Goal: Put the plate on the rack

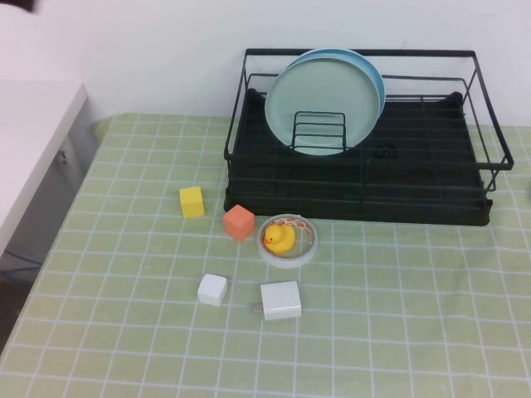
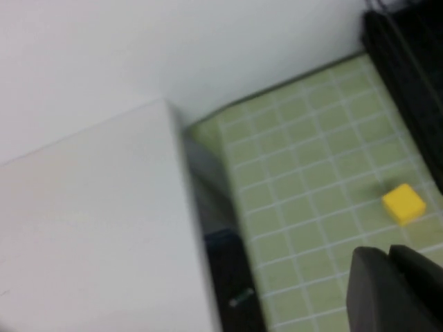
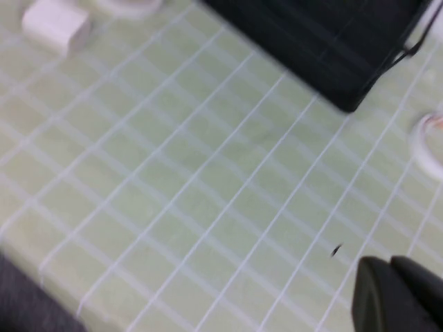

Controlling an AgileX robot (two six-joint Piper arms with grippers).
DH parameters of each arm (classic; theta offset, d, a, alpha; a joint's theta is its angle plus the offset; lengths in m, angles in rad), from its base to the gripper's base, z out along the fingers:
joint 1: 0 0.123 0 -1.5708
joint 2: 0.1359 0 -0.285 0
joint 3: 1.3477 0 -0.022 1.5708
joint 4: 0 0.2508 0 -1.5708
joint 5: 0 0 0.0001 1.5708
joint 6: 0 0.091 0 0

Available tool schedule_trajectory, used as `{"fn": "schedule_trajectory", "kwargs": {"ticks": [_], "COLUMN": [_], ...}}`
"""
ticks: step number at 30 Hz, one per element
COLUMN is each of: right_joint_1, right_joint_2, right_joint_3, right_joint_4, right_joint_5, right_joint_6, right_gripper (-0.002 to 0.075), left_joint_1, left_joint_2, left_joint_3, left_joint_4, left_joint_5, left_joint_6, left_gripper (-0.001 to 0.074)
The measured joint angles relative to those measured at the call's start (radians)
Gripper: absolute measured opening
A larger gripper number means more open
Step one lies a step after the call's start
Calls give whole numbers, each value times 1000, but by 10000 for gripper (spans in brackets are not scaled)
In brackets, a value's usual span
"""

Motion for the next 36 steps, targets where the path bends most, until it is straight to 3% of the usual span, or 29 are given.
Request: {"fn": "schedule_trajectory", "kwargs": {"ticks": [9,17,26,31,36], "right_joint_1": [0,0,0,0,0], "right_joint_2": [-198,-313,-318,-318,-318], "right_joint_3": [223,335,346,348,349], "right_joint_4": [52,105,147,149,151], "right_joint_5": [-44,-151,-159,-159,-163], "right_joint_6": [-12,-8,-7,-7,-7], "right_gripper": [0,0,0,0,0], "left_joint_1": [0,0,0,0,0], "left_joint_2": [-366,-712,-929,-941,-941], "left_joint_3": [361,871,1406,1555,1596], "left_joint_4": [179,218,221,221,226], "left_joint_5": [-122,-453,-728,-820,-974], "left_joint_6": [-191,-480,-607,-612,-631], "left_gripper": [0,0,0,0,0]}}
